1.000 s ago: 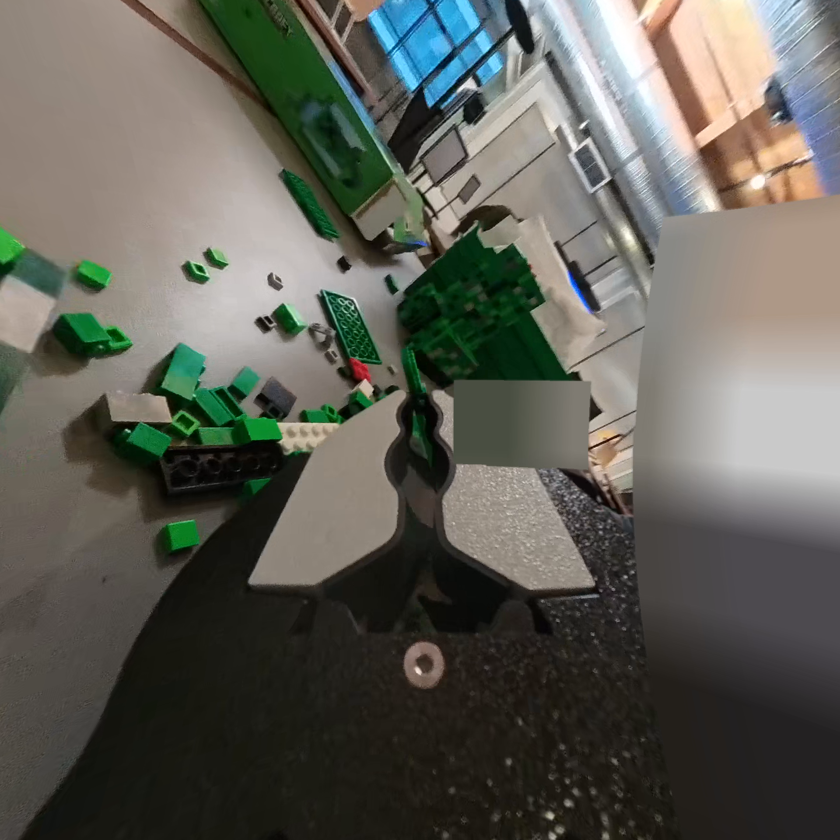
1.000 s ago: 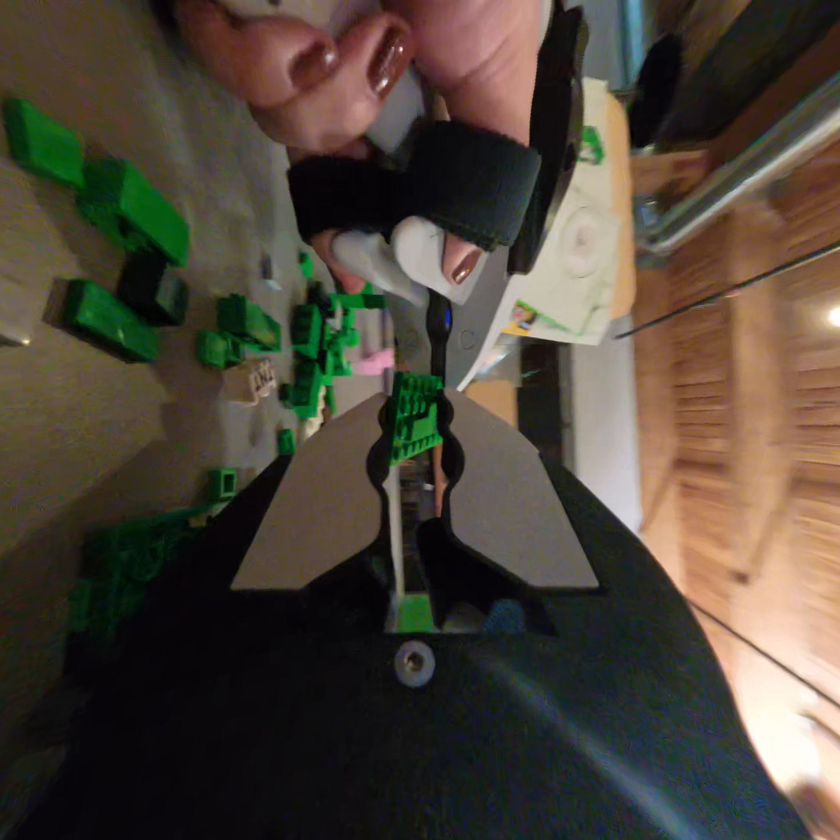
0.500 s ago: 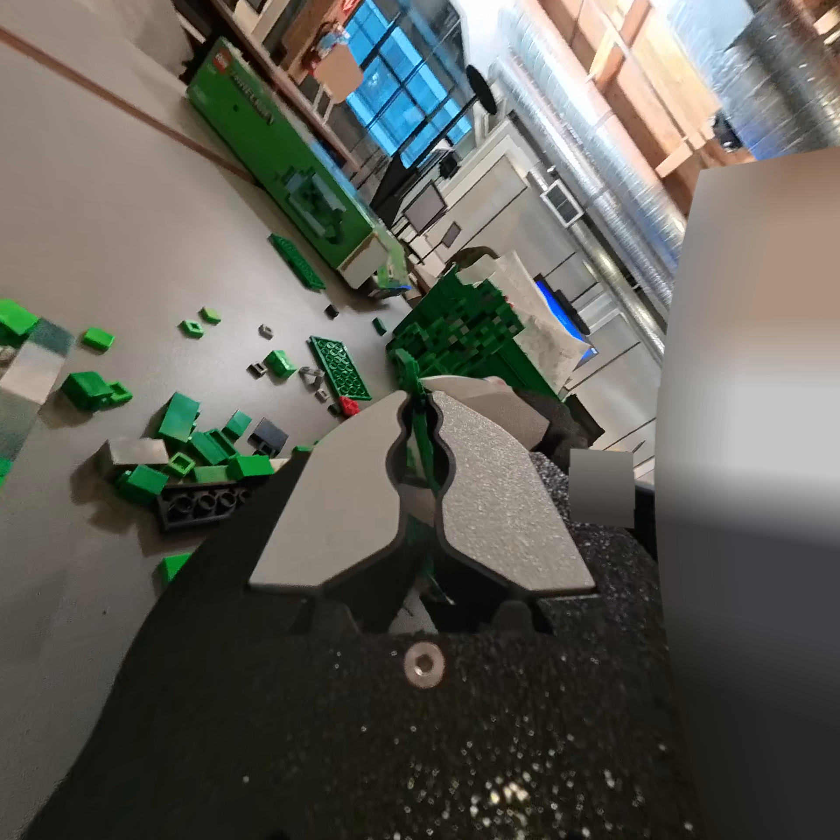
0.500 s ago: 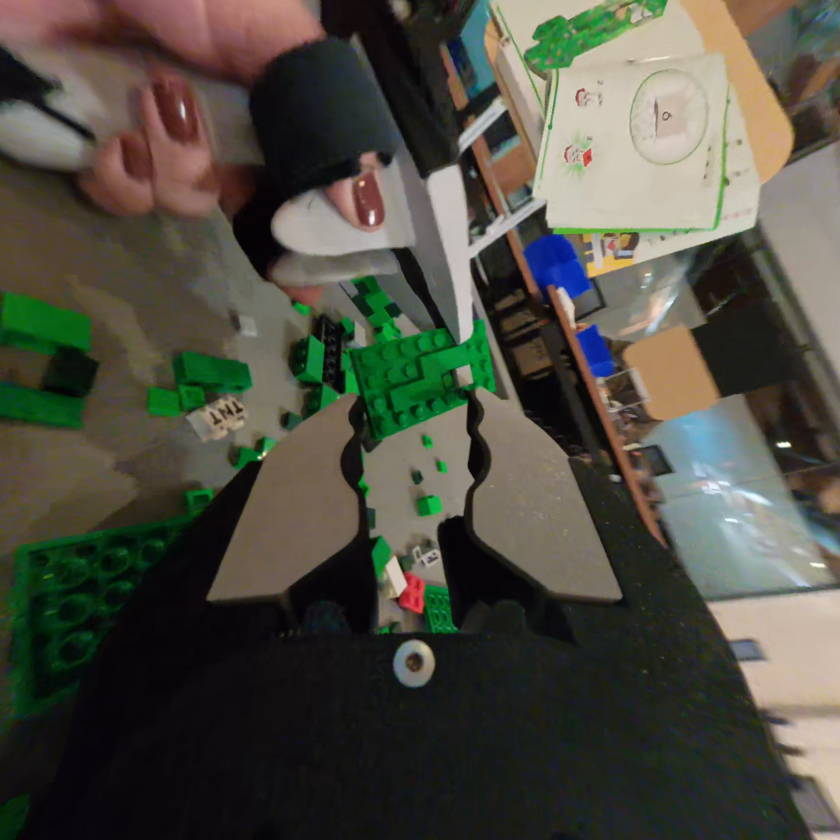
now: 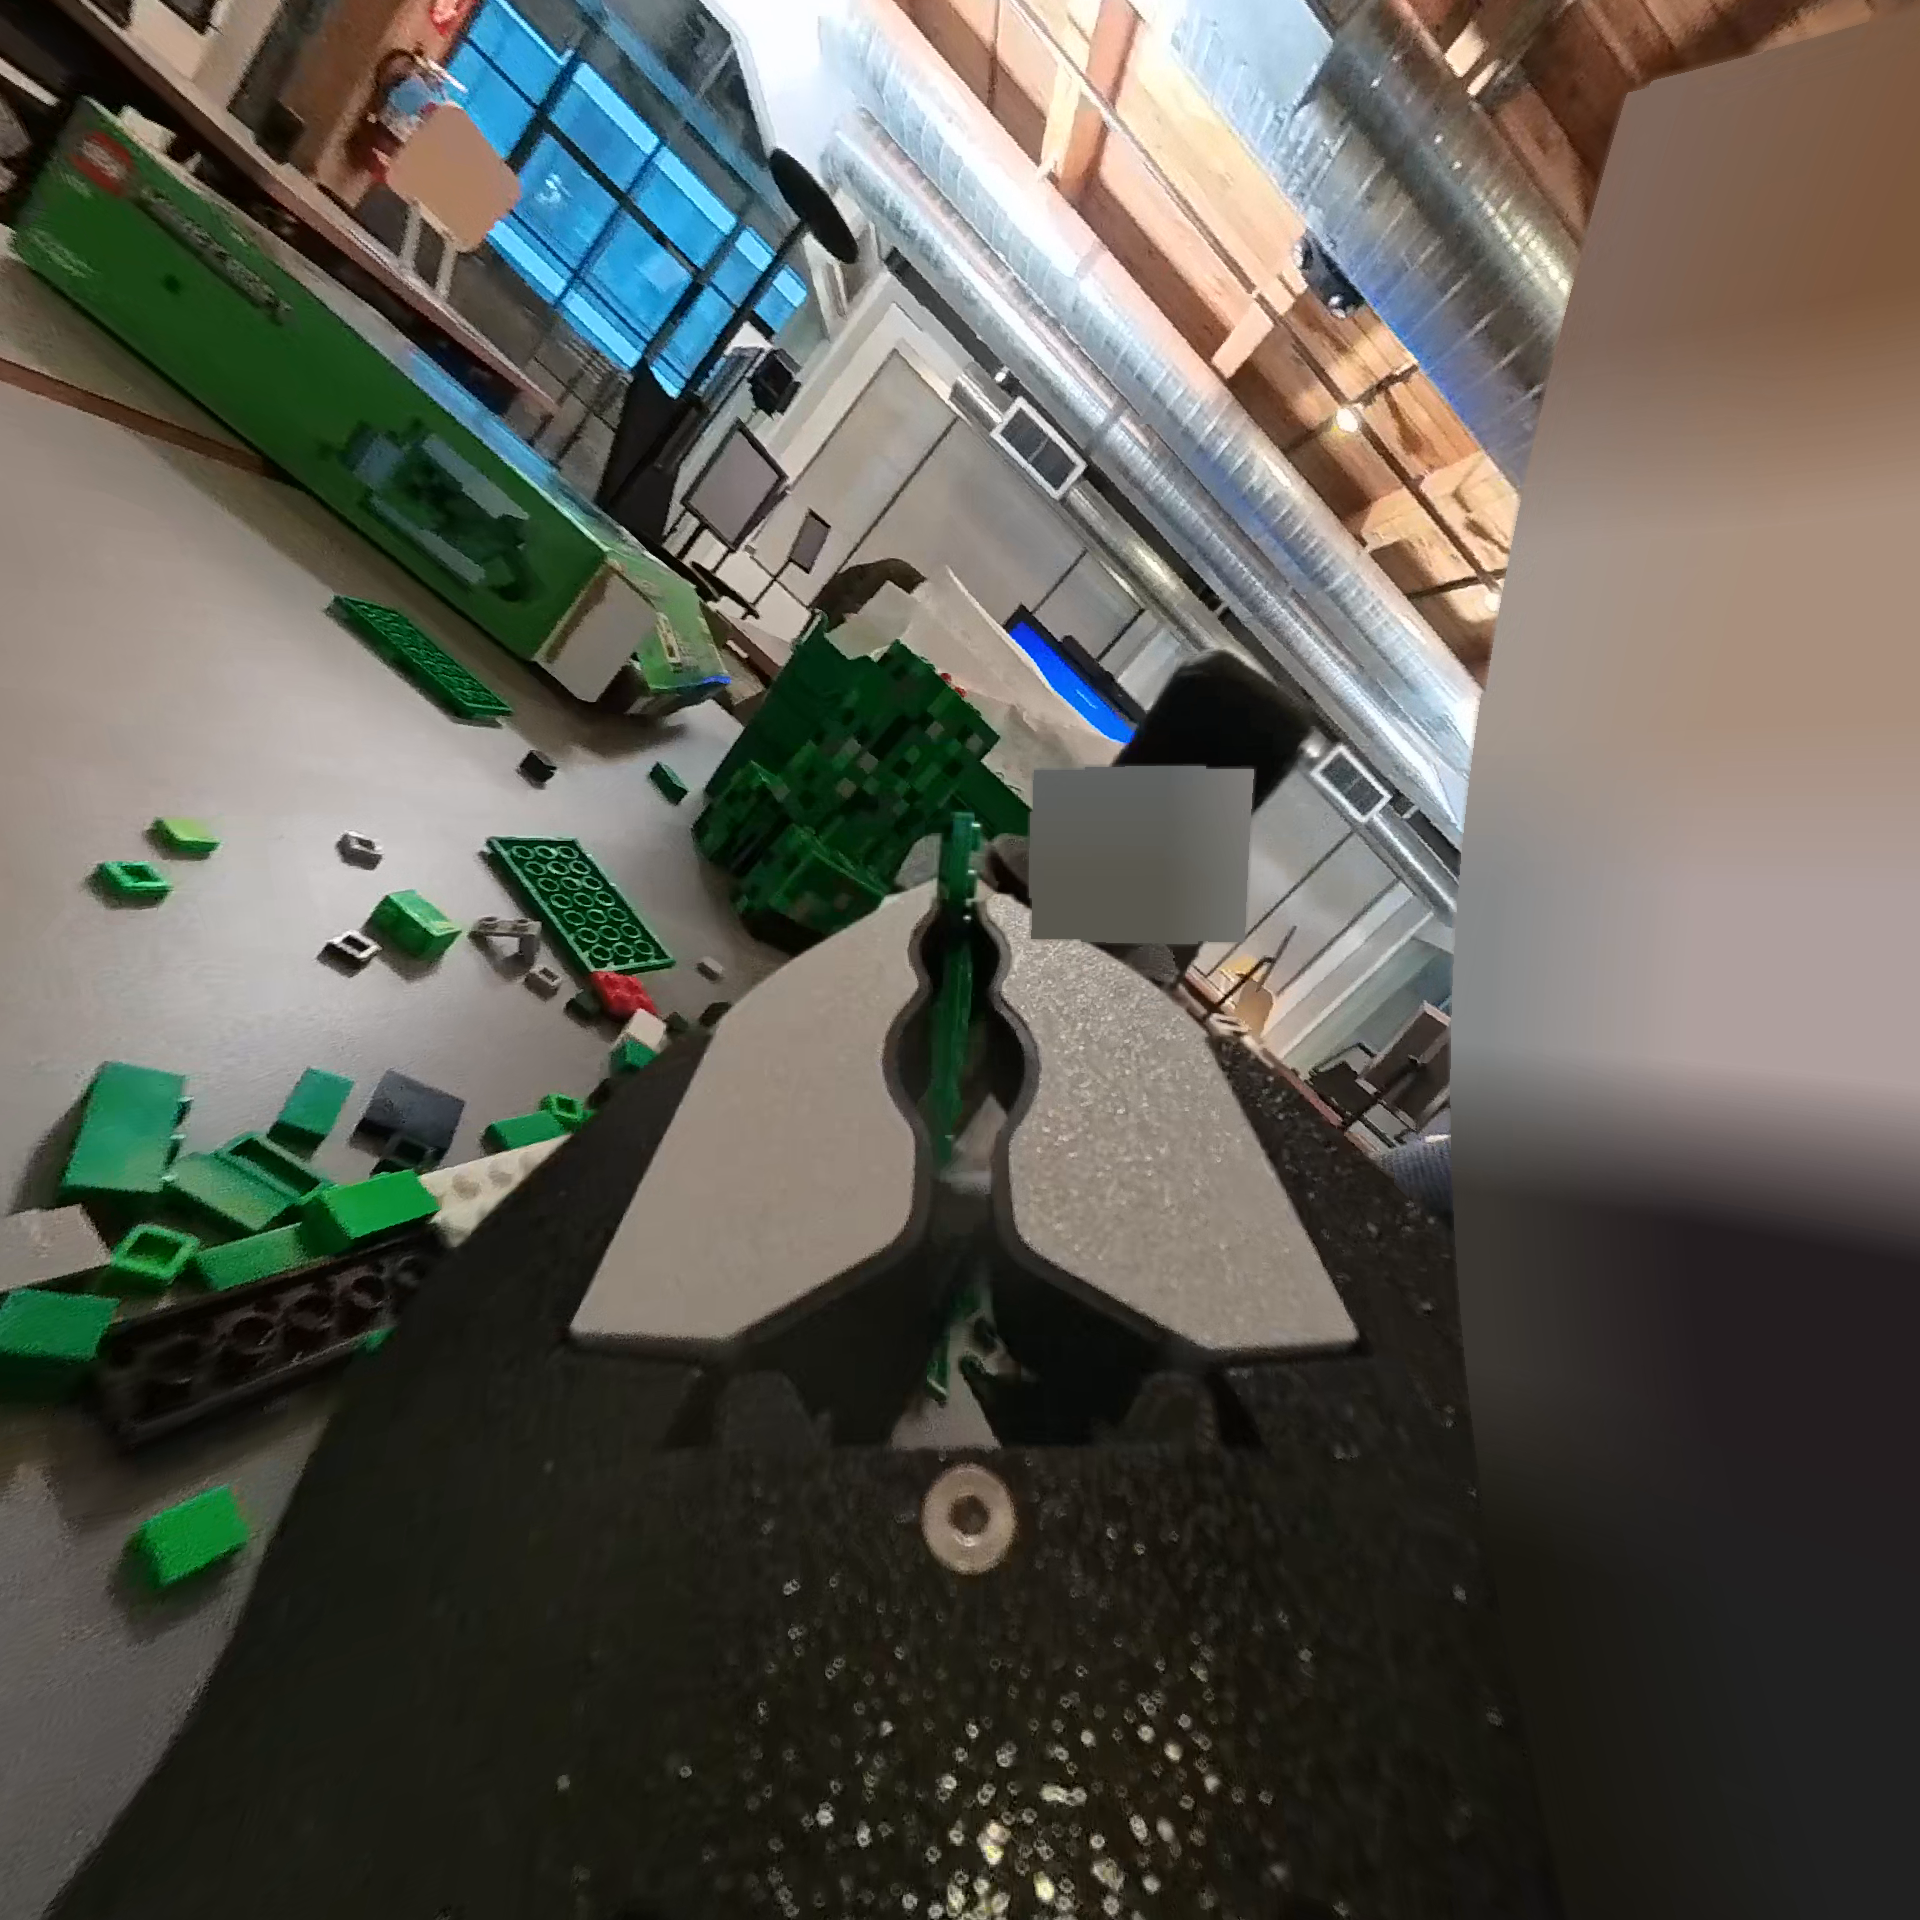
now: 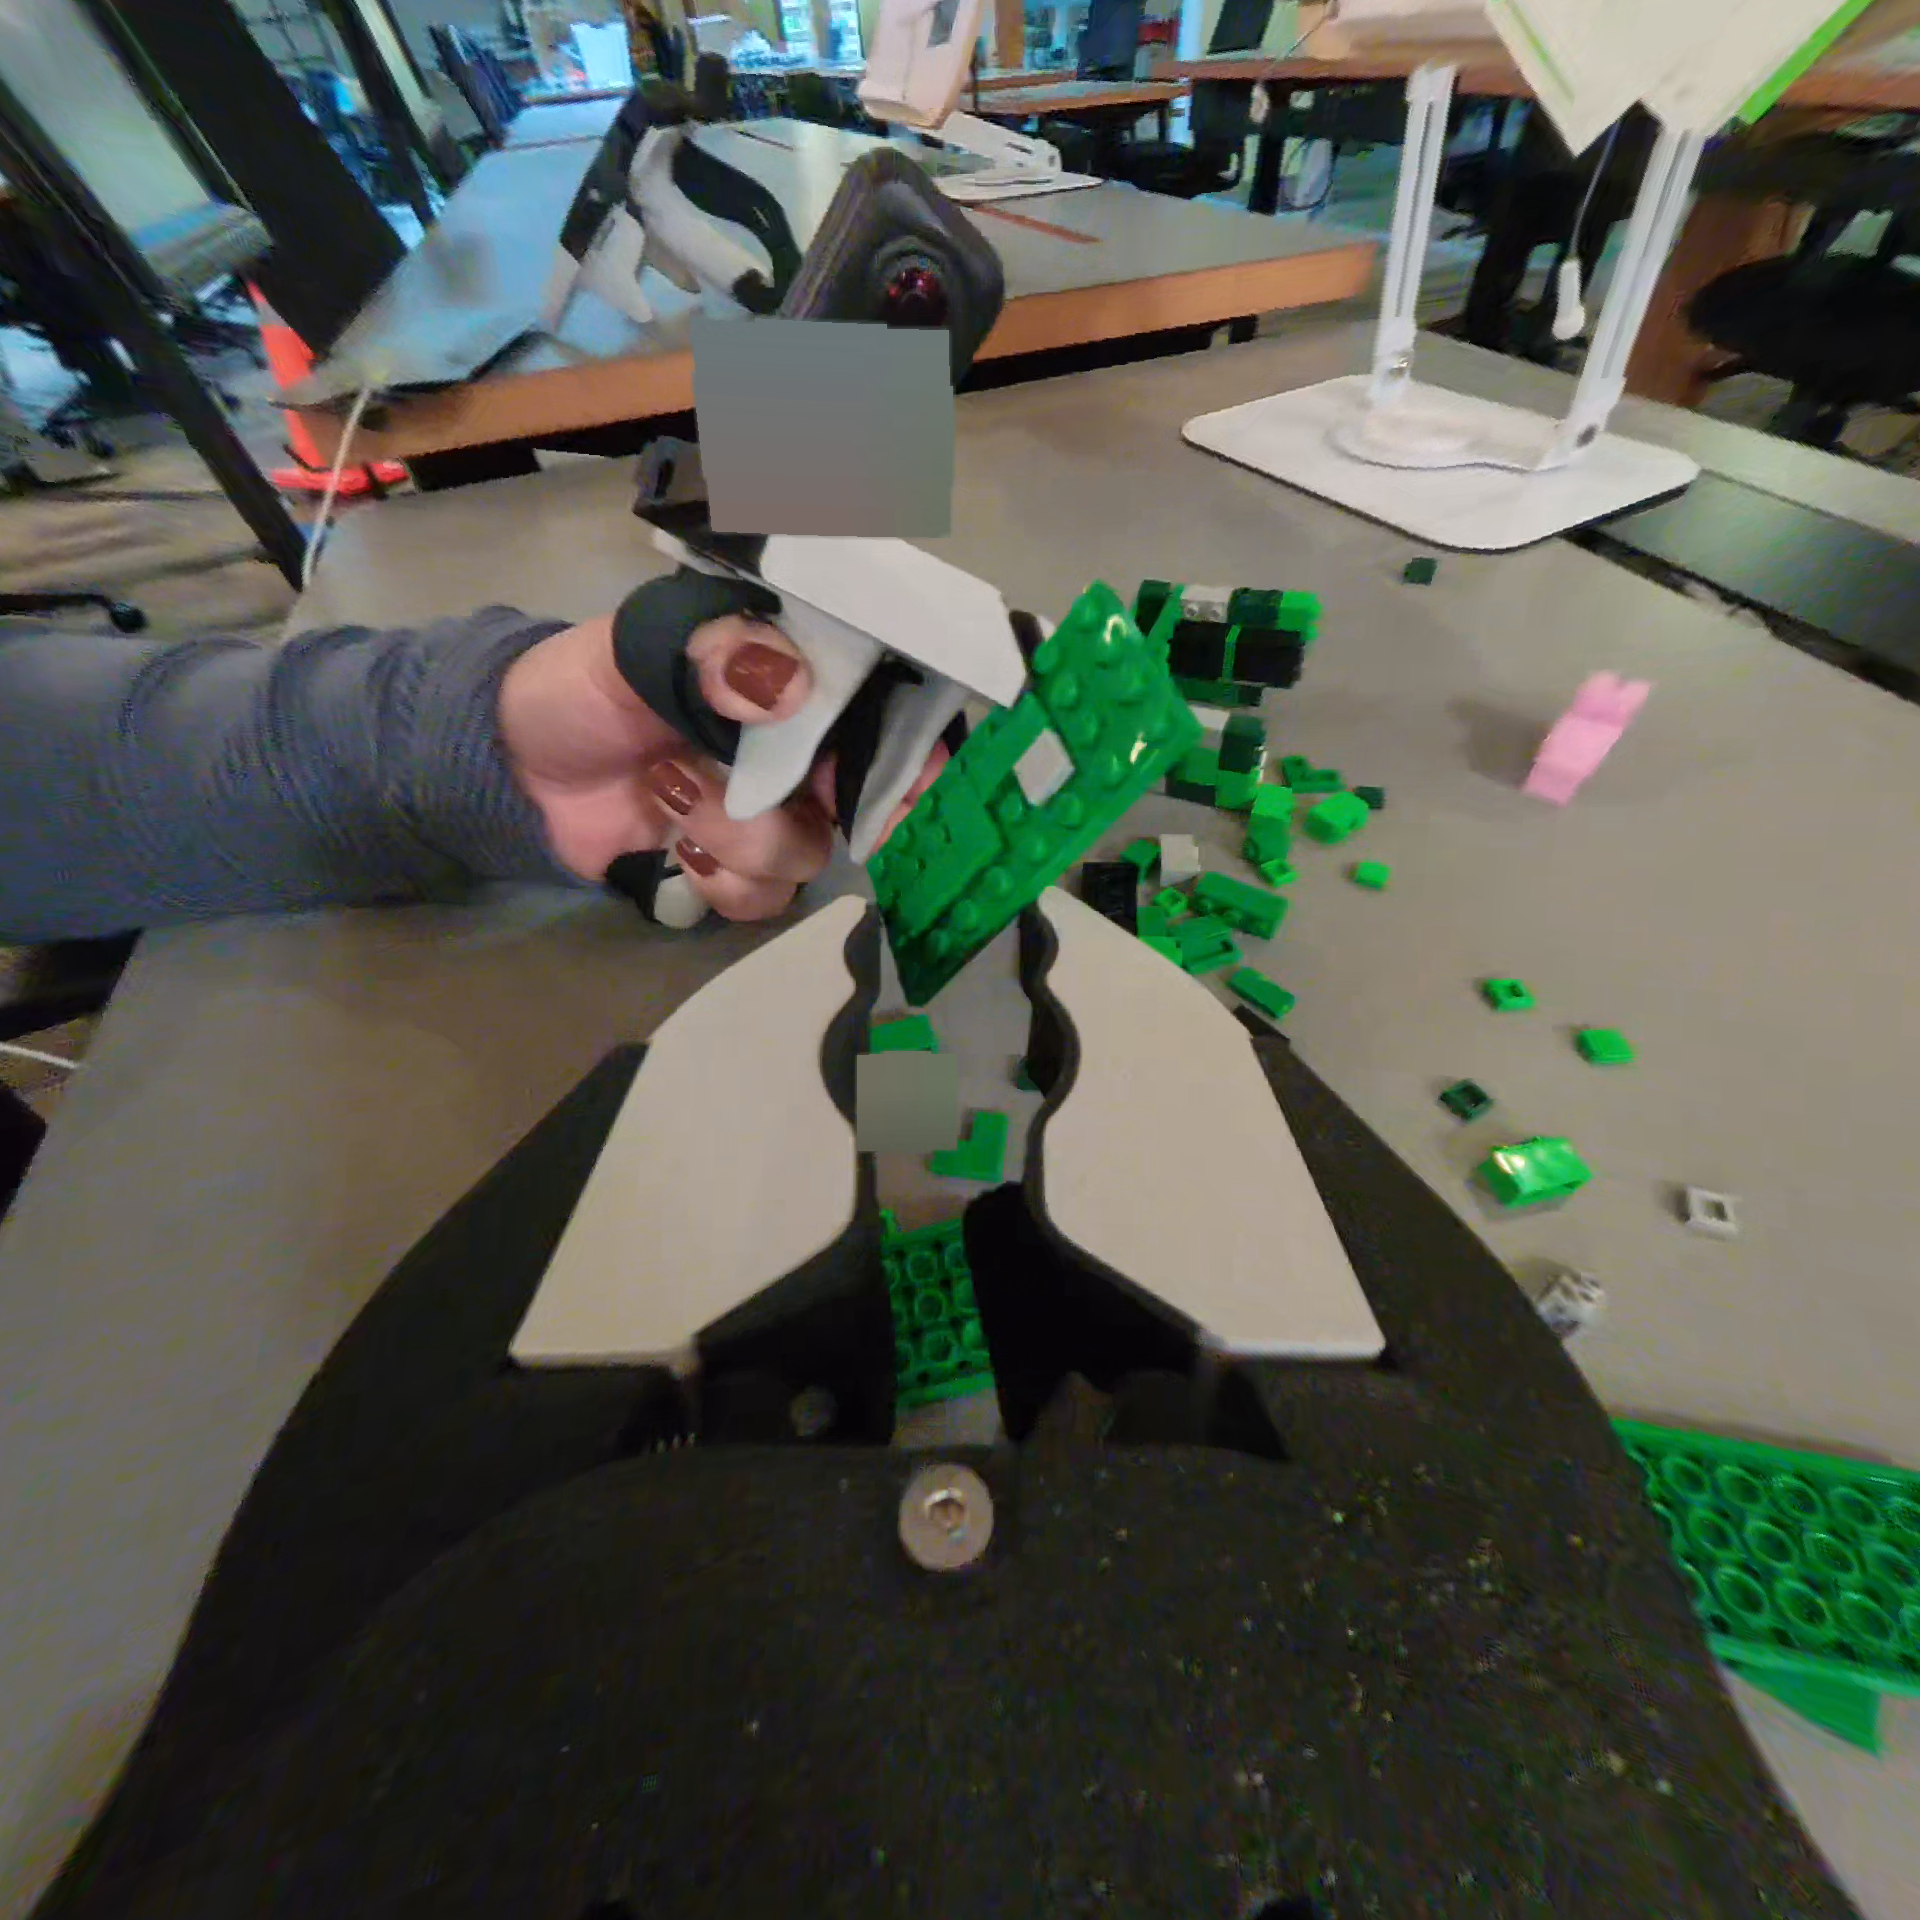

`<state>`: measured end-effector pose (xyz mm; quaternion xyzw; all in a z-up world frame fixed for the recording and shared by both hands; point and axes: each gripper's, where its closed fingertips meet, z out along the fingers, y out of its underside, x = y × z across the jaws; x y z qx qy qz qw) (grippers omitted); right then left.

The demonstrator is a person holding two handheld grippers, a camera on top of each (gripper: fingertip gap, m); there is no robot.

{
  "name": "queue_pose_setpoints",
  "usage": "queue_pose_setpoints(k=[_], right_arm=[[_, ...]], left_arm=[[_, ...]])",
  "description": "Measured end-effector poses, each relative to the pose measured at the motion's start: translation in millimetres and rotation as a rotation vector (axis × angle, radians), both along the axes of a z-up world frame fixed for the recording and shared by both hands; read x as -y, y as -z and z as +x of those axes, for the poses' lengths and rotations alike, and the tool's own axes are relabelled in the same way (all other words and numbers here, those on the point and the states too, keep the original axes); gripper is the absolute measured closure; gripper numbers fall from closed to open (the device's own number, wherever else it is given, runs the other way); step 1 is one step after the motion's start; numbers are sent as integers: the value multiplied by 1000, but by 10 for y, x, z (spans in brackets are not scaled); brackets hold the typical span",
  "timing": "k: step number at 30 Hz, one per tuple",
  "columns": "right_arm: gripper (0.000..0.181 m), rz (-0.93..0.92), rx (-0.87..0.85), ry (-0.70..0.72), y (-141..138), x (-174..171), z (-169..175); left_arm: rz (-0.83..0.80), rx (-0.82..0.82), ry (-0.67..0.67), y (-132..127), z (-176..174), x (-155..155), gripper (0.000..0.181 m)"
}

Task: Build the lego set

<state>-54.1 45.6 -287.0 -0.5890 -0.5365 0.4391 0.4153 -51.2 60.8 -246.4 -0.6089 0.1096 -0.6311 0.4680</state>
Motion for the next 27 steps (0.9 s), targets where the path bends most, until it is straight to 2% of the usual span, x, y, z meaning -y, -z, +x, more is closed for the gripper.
queue_pose_setpoints(k=[3, 6, 9, 12, 15, 17, 18, 22, 27], right_arm=[[174, 43, 41, 61, 33, -129, 63], [176, 173, 146, 202, 54, -400, 251], [176, 226, 317, 313, 148, -630, 536], [176, 31, 472, 338, 358, -661, 783], [175, -280, 406, 291, 387, -549, 794], [175, -396, 390, 324, 410, -586, 833], [168, -414, 398, 343, 429, -614, 862], [144, -366, 440, 396, 457, -666, 908], [139, -120, 521, 416, 375, -678, 931]], left_arm=[[-3, 2, 1, -1, 5, -6, 172], [3, -78, -78, 51, -38, -84, 156], [64, -193, -179, 65, -108, -134, 153], [124, -282, -292, 40, -192, -176, 154], [156, -339, -389, 23, -292, -214, 155], [160, -374, -445, 30, -365, -242, 158], [162, -383, -466, 29, -396, -250, 160], [149, -368, -488, 19, -446, -261, 161], [161, -369, -501, -13, -485, -256, 160]])
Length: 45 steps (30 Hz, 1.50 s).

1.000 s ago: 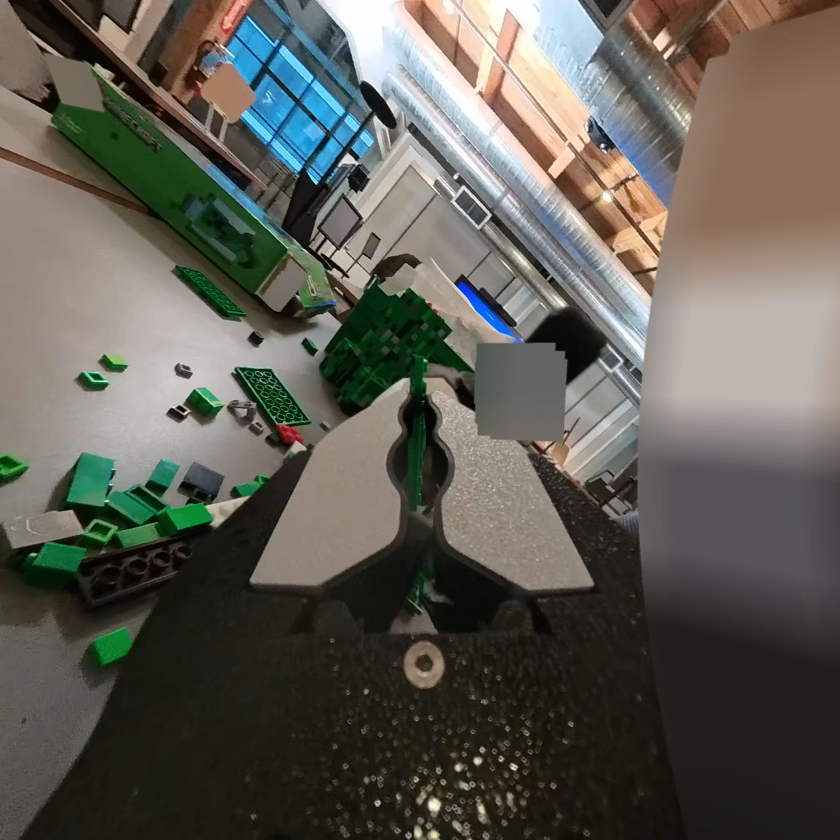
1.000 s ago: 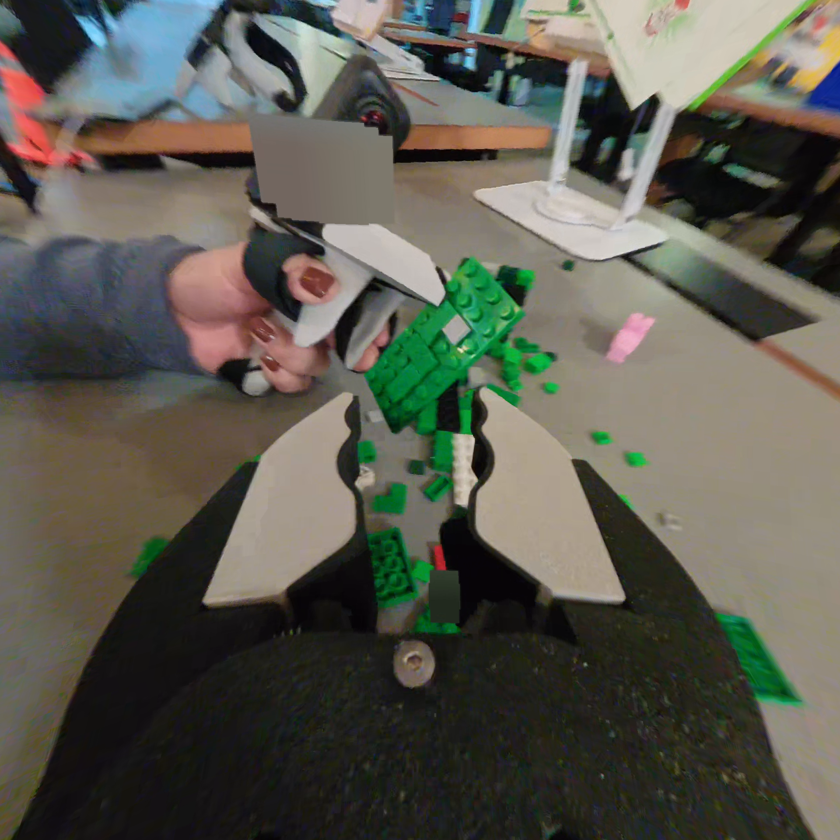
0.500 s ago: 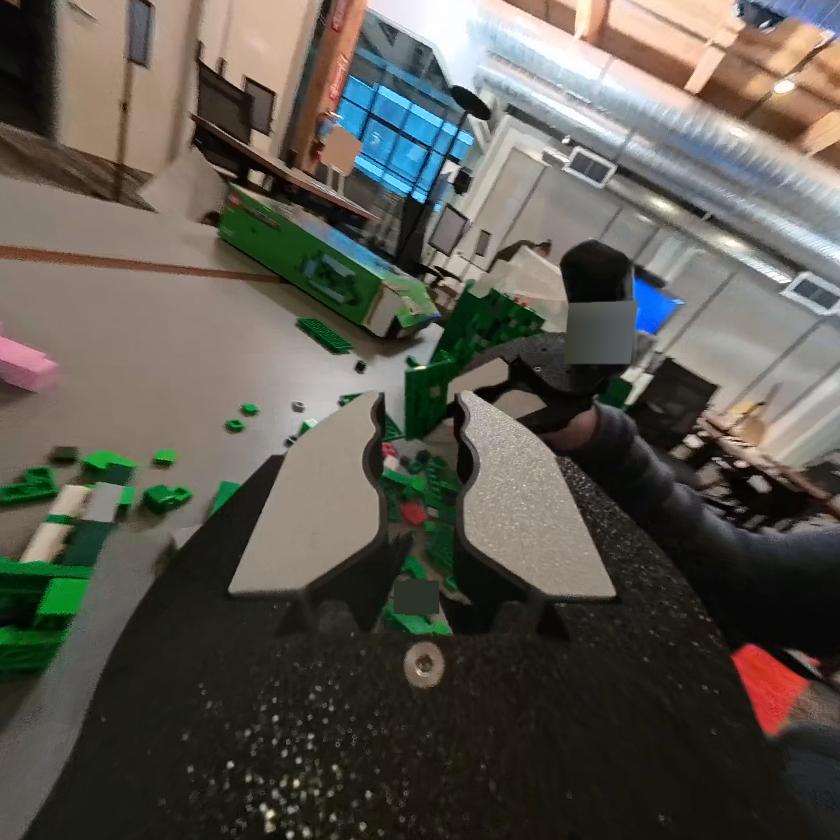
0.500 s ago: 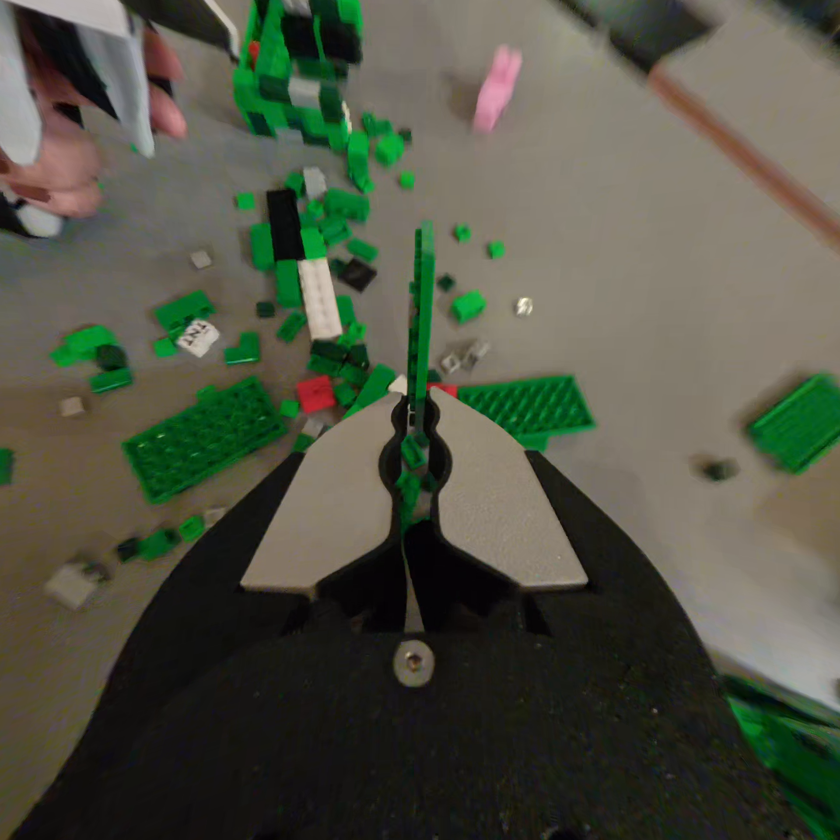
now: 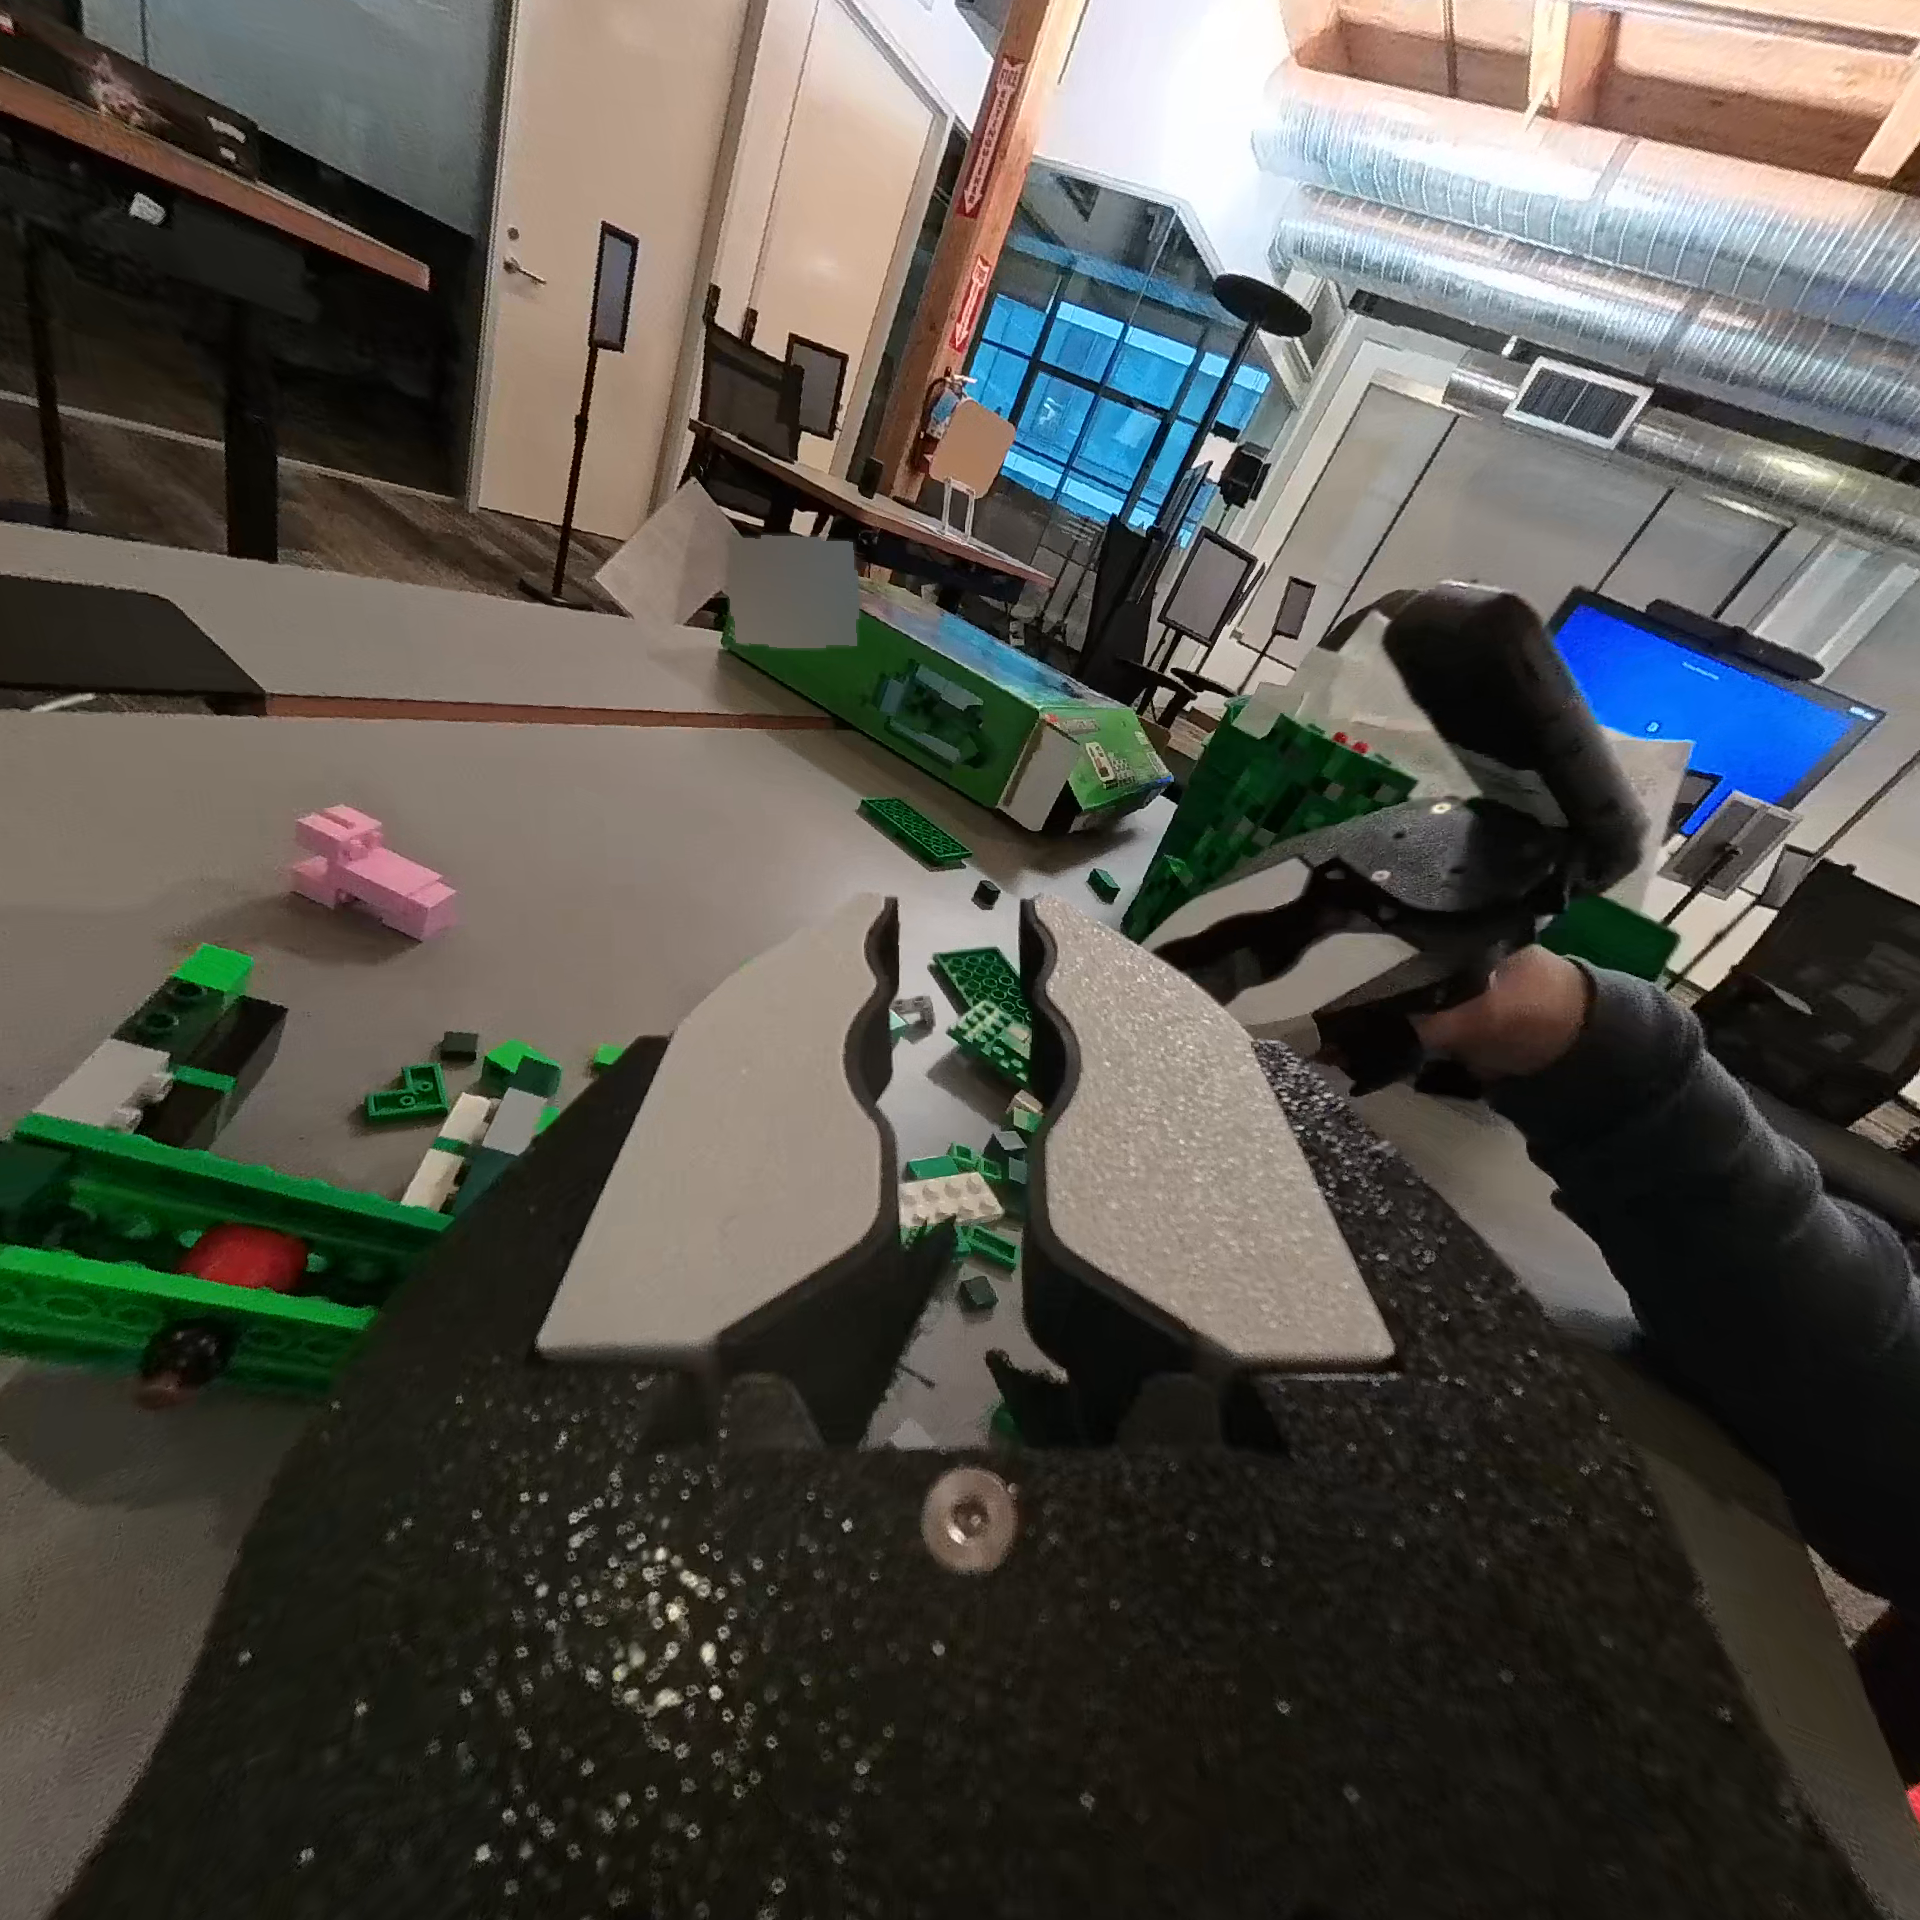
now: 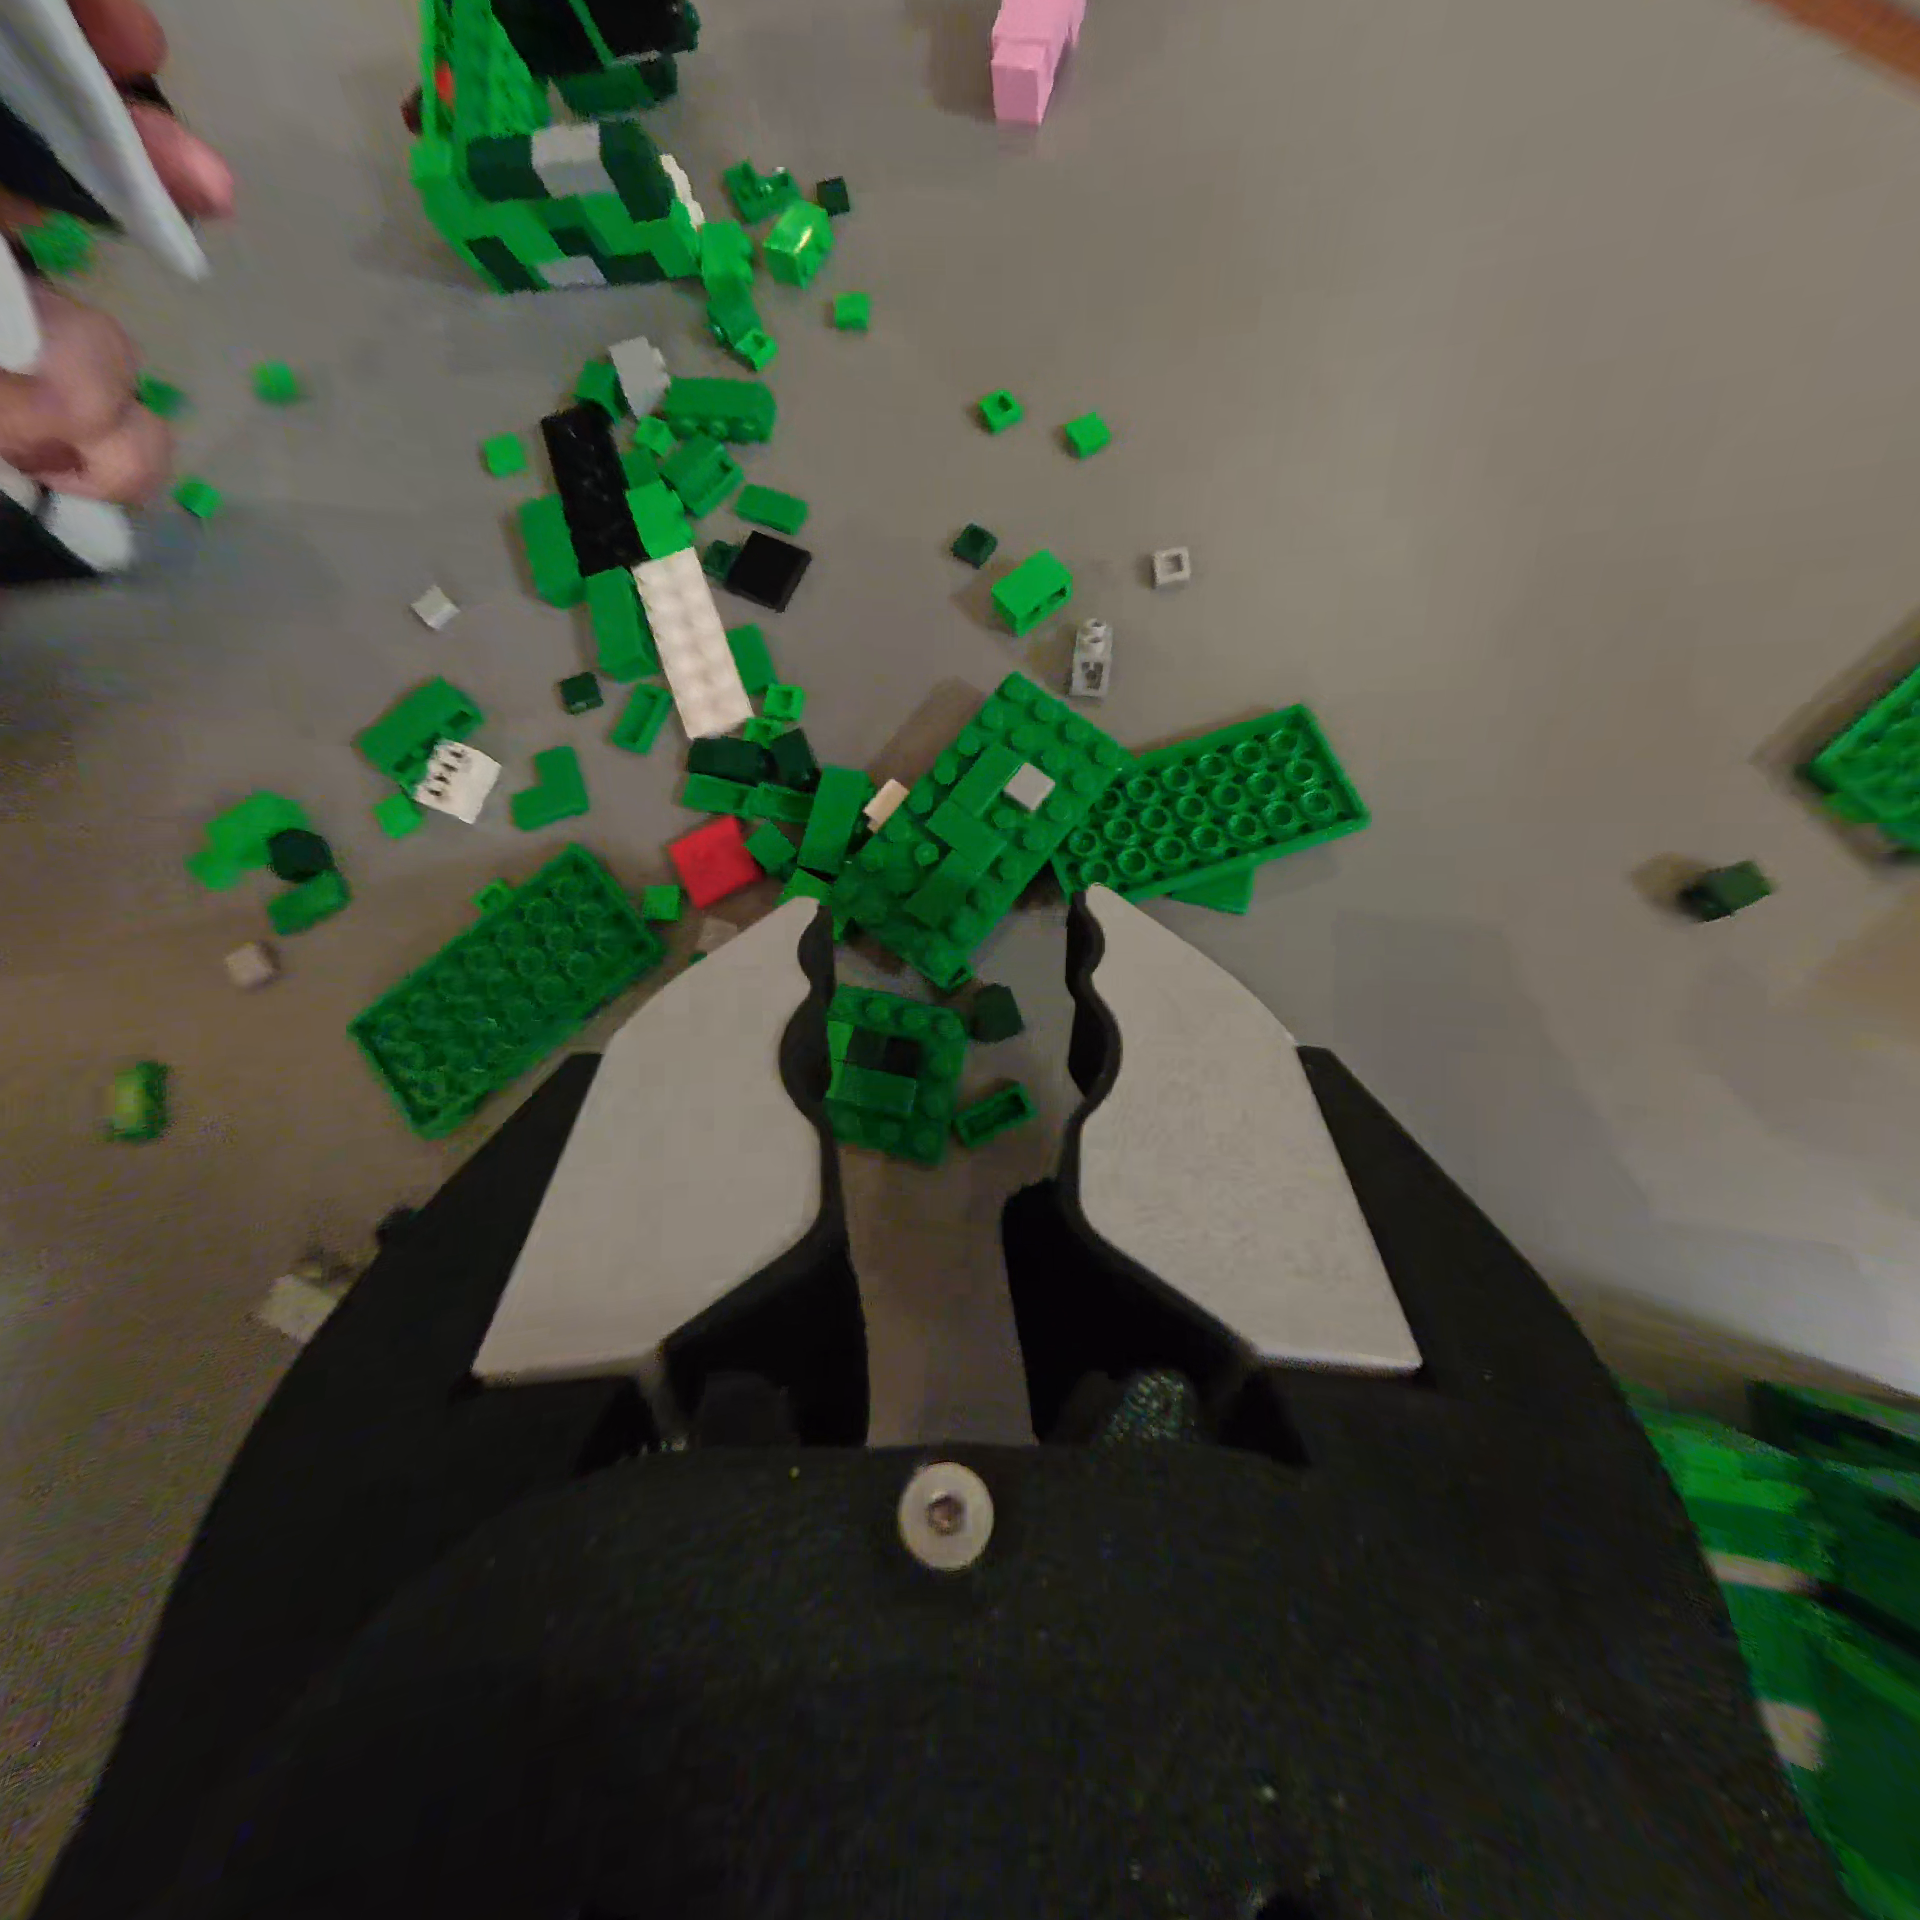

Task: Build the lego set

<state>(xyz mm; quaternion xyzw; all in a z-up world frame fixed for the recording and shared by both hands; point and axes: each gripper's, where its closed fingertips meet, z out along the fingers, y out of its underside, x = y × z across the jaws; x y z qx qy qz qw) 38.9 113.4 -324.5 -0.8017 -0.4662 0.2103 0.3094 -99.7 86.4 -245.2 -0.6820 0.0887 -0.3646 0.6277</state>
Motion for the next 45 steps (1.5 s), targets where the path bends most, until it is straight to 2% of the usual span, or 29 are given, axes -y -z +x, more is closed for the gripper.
queue_pose_setpoints(k=[3, 7, 11, 14, 16, 18, 22, 26, 28, 29, 31, 33, 36, 40, 42, 43, 45], right_arm=[[138, 250, 75, -50, -138, -76, 44], [146, 672, 51, -58, -435, -127, 19], [145, 874, -149, -25, -633, 6, -1], [146, 961, -246, 10, -695, 17, 52], [146, 958, -326, 39, -706, 0, 66], [146, 944, -367, 41, -707, -3, 76], [145, 960, -500, 74, -885, 59, 189], [148, 946, -557, 65, -932, 149, 276], [150, 942, -567, 24, -920, 235, 316], [150, 944, -571, 4, -917, 274, 348], [151, 940, -581, -29, -912, 331, 431], [152, 924, -603, -28, -924, 328, 528], [152, 855, -648, -2, -934, 257, 616], [152, 791, -667, 17, -911, 199, 633], [152, 804, -660, 9, -912, 212, 629], [152, 815, -654, 4, -912, 220, 626], [153, 830, -644, -6, -909, 235, 618]], left_arm=[[23, -62, 12, -32, 13, 33, 157], [49, -234, 83, -6, 144, 133, 149], [-112, -285, 217, 151, 485, 345, 142], [-300, -448, 256, 484, 779, 514, 140], [-395, -556, 249, 694, 907, 603, 139], [-413, -560, 242, 732, 1030, 609, 139], [-383, -542, 161, 584, 1142, 268, 135], [-443, -716, 133, 666, 1233, -102, 118], [-369, -871, 235, 714, 1324, -207, 108], [-333, -912, 338, 738, 1393, -205, 106], [-327, -962, 524, 807, 1446, -167, 97], [-355, -1018, 601, 867, 1388, -221, 93], [-416, -1095, 669, 972, 1298, -313, 86], [-496, -1174, 758, 1146, 1297, -313, 89], [-485, -1194, 754, 1141, 1338, -353, 98], [-497, -1193, 757, 1129, 1350, -357, 110], [-491, -1205, 760, 1123, 1363, -361, 114]])
